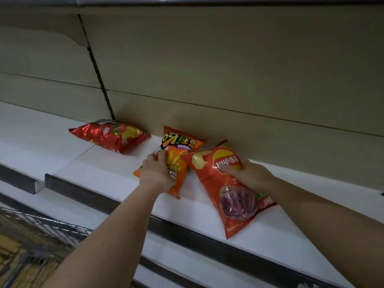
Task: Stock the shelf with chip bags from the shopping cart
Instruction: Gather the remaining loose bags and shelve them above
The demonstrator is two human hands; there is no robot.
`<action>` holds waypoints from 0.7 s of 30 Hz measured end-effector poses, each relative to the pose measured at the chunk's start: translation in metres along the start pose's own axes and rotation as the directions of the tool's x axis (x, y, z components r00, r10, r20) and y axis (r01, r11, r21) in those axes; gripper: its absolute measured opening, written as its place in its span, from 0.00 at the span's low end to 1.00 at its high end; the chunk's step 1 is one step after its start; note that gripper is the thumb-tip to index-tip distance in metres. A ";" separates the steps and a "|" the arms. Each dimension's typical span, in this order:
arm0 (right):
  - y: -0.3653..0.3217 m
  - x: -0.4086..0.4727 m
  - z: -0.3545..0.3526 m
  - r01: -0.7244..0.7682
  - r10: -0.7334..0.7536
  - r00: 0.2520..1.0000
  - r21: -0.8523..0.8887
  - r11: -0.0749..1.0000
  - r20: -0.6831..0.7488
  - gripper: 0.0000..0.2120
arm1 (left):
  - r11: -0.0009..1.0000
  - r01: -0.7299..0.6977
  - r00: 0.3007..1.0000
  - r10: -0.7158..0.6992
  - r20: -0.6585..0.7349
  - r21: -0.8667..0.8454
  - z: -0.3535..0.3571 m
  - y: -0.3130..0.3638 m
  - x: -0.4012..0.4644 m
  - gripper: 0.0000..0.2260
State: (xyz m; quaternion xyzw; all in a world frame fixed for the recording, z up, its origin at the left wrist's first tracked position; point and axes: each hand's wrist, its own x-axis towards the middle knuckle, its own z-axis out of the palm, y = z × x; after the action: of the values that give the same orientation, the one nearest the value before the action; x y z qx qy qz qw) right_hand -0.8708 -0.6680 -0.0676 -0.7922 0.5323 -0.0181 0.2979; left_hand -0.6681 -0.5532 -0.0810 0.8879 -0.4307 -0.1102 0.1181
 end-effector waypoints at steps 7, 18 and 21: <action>0.011 -0.015 -0.012 -0.072 0.048 0.993 0.225 0.972 0.108 0.42 | 1.000 -0.014 0.996 0.014 0.089 0.001 -0.006 0.006 -0.018 0.43; 0.017 -0.014 -0.003 -0.245 0.273 0.961 0.355 0.902 -0.033 0.28 | 0.998 0.037 0.994 -0.032 0.103 -0.043 -0.009 -0.001 0.029 0.26; 0.010 -0.014 0.004 -0.223 0.319 0.936 0.450 0.865 -0.149 0.28 | 0.990 0.028 0.998 -0.019 0.060 -0.140 -0.003 -0.001 0.039 0.28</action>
State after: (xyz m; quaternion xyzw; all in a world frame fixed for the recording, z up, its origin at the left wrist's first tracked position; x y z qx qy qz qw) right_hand -0.8835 -0.6568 -0.0721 -0.6176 0.6512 -0.1785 0.4032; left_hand -0.6424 -0.5830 -0.0819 0.8788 -0.4146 -0.1676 0.1667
